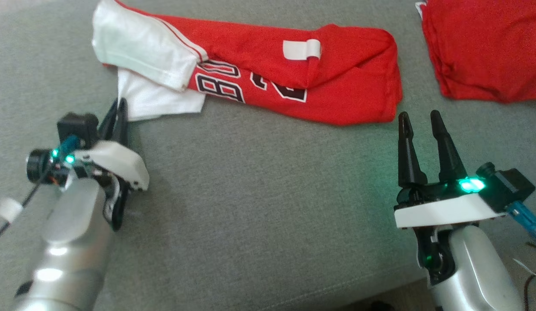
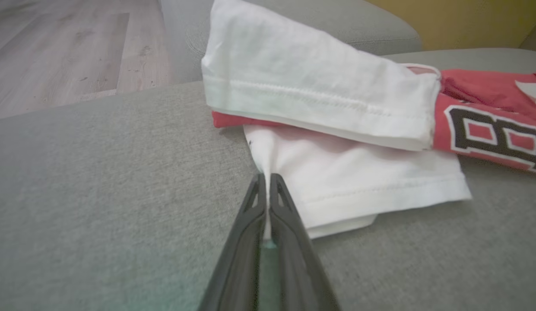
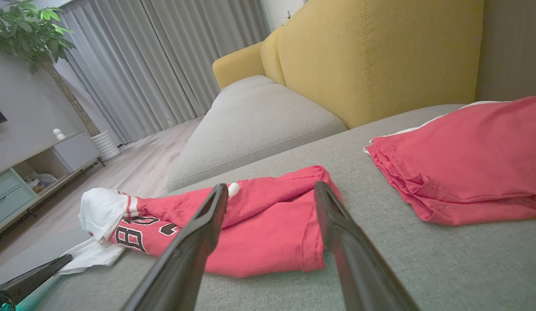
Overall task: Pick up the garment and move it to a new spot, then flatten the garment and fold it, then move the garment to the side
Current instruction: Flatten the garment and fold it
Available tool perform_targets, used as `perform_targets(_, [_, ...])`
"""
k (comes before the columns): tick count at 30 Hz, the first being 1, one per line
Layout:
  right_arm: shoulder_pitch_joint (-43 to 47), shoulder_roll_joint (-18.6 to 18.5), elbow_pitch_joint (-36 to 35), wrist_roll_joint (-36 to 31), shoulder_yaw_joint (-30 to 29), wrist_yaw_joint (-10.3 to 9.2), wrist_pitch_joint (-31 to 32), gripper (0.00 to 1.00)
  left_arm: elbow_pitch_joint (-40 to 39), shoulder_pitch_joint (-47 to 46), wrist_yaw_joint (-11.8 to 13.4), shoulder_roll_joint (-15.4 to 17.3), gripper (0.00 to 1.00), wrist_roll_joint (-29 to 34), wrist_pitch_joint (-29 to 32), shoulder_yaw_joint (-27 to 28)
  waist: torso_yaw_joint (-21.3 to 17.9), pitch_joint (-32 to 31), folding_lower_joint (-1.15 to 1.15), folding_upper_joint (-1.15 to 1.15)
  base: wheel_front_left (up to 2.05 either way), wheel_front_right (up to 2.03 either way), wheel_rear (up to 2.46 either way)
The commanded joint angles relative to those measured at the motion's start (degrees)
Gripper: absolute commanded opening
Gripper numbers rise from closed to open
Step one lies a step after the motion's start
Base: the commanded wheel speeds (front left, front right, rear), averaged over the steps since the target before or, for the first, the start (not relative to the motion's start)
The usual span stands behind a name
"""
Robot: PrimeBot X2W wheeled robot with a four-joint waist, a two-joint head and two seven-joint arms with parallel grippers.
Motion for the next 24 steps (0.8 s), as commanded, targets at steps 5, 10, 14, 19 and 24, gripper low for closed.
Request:
perform_targets(5, [0.7,-0.2,-0.9,-1.2,0.9,-0.05,-0.5,1.00,-4.4,3.3,-0.8,0.7,0.00,-1.1,-5.0,1.9,2.9,-4.0,-0.01,0.00,0.00,0.00,0.00])
perform_targets(10, [1.6,-0.2,-0.1,-1.5,0.9,-0.05,-0.5,1.00,-10.3,8.6,-0.3,0.2,0.00,-2.1,-6.8,2.3,5.0,-7.5,-0.01,0.00,0.00,0.00,0.00])
perform_targets(14, [2.5,-0.2,0.5,-1.6,0.8,-0.05,-0.5,1.00,-14.4,12.4,0.2,0.1,0.00,-2.8,-7.1,2.5,6.5,-9.8,-0.01,0.00,0.00,0.00,0.00])
perform_targets(19, [3.9,-0.2,1.3,-1.1,1.2,-0.05,-0.5,1.00,-24.3,20.4,3.1,1.7,0.00,-3.6,-5.8,3.4,8.7,-13.2,-0.01,0.00,0.00,0.00,0.00])
perform_targets(24, [4.8,-0.2,1.7,-0.8,1.5,-0.05,-0.5,1.00,-33.5,27.5,6.1,4.1,0.00,-4.3,-3.2,4.9,10.1,-14.7,-0.01,0.00,0.00,0.00,0.00])
